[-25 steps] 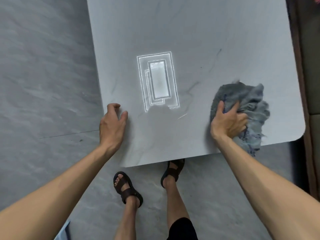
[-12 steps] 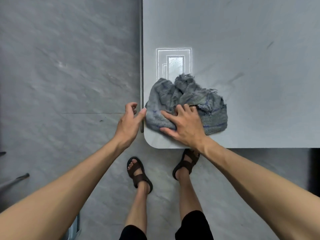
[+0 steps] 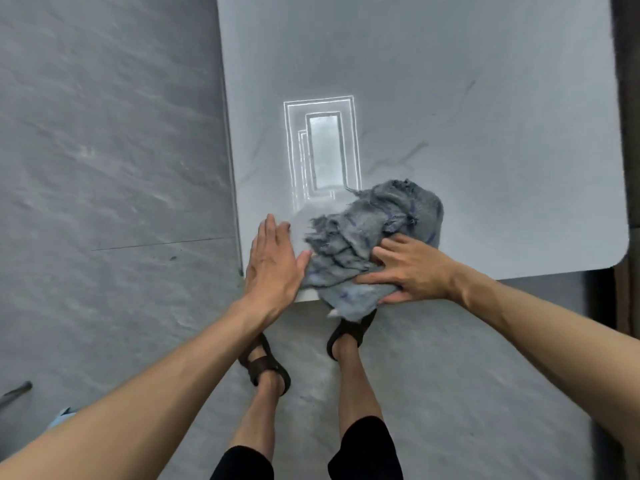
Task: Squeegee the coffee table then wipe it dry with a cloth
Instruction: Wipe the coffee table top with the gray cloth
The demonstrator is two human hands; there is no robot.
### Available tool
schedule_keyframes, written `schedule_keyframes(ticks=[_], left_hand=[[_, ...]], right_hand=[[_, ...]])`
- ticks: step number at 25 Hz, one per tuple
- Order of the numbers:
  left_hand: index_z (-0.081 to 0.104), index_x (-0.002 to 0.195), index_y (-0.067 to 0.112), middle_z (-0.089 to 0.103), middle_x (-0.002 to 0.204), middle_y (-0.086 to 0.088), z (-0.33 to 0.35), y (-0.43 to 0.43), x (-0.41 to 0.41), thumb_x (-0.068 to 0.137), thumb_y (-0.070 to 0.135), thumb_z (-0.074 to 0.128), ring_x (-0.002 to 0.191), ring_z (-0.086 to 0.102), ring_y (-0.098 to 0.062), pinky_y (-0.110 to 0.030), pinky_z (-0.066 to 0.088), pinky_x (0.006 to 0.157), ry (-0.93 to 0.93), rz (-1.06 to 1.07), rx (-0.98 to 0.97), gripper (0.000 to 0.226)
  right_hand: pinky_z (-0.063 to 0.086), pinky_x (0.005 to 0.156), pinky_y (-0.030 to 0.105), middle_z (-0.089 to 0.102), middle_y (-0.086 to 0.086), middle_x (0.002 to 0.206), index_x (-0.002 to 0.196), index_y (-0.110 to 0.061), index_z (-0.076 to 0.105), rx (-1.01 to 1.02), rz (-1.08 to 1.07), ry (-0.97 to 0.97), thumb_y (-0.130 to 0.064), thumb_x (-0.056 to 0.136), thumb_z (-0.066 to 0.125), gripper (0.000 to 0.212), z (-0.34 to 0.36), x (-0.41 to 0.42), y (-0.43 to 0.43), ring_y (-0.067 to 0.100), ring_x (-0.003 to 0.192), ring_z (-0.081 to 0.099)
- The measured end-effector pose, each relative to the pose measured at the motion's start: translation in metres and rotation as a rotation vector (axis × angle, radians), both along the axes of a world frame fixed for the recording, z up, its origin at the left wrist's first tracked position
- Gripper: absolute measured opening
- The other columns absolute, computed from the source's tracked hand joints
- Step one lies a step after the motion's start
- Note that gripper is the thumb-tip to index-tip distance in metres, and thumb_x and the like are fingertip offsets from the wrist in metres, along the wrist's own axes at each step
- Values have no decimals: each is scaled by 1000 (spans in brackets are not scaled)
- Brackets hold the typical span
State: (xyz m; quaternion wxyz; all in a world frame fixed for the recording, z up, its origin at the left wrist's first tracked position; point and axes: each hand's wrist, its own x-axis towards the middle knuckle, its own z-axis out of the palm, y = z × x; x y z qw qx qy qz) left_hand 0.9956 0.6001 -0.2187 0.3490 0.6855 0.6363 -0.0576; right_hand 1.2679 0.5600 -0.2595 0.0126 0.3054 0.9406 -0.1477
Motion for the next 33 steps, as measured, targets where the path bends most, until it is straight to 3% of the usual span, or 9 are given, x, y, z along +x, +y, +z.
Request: schedule_keyframes(ticks=[7, 13, 15, 18, 21, 23, 27, 30, 33], left_hand=[[29, 136, 9, 17, 151, -35, -7, 22, 84, 96, 45, 42, 143, 14, -50, -54, 21, 118, 134, -130, -13, 55], [26, 137, 6, 5, 149, -45, -6, 35, 105, 96, 48, 38, 142, 2, -57, -57, 18, 116, 218, -115, -158, 60], [25, 136, 6, 4, 149, -46, -6, 37, 108, 95, 49, 39, 141, 1, -58, -58, 18, 116, 230, -109, -176, 62], [27, 135, 5, 9, 147, -47, -5, 42, 109, 95, 48, 40, 140, 6, -59, -59, 23, 113, 259, -112, -195, 61], [29, 133, 4, 17, 146, -46, 0, 46, 109, 95, 37, 41, 139, 14, -59, -56, 29, 109, 261, -121, -185, 51], [29, 133, 5, 27, 144, -42, 5, 47, 107, 92, 27, 44, 135, 26, -56, -53, 34, 105, 249, -112, -189, 49], [37, 126, 10, 60, 101, -16, 18, 57, 105, 83, 20, 45, 86, 54, -35, -40, 44, 74, 231, -13, 6, 45], [42, 124, 7, 51, 111, -16, 16, 77, 104, 81, 17, 49, 100, 50, -35, -43, 44, 84, 234, 3, 140, 45], [42, 118, 8, 44, 126, -24, 6, 90, 102, 81, 15, 49, 113, 42, -38, -44, 41, 90, 229, -41, 0, 38]], right_hand=[[36, 73, 41, 42, 10, 89, 132, -37, 53, 80, -1032, -205, -72, 86, 41, 59, 10, 187, -45, 33, 81, 46], [37, 85, 45, 53, 20, 102, 139, -26, 45, -10, -2095, -162, -61, 87, 44, 63, 0, 86, -25, 36, 95, 52], [38, 80, 46, 51, 19, 98, 144, -17, 36, -51, -1980, -101, -53, 80, 46, 74, 4, 19, -14, 35, 91, 50], [41, 75, 41, 47, 14, 95, 148, -13, 27, -27, -1267, -72, -47, 75, 57, 86, 8, -41, -30, 28, 84, 43], [48, 71, 37, 50, 12, 97, 148, -15, 31, -19, -660, 18, -43, 82, 60, 77, 6, 7, -27, 24, 83, 47], [47, 69, 33, 50, 11, 100, 149, -22, 30, 6, -525, -18, -39, 85, 58, 71, 8, 62, -15, 22, 84, 48], [51, 75, 47, 51, 25, 109, 147, -26, 36, 2, -1135, -113, -33, 90, 57, 61, 18, 188, 0, 41, 88, 55], [45, 80, 47, 43, 27, 120, 148, -15, 28, -24, -1838, -115, -38, 94, 48, 62, 16, 221, 37, 44, 99, 52], [45, 85, 46, 41, 27, 131, 148, -10, 27, 16, -2127, -43, -44, 95, 45, 66, 4, 196, 105, 44, 110, 52]])
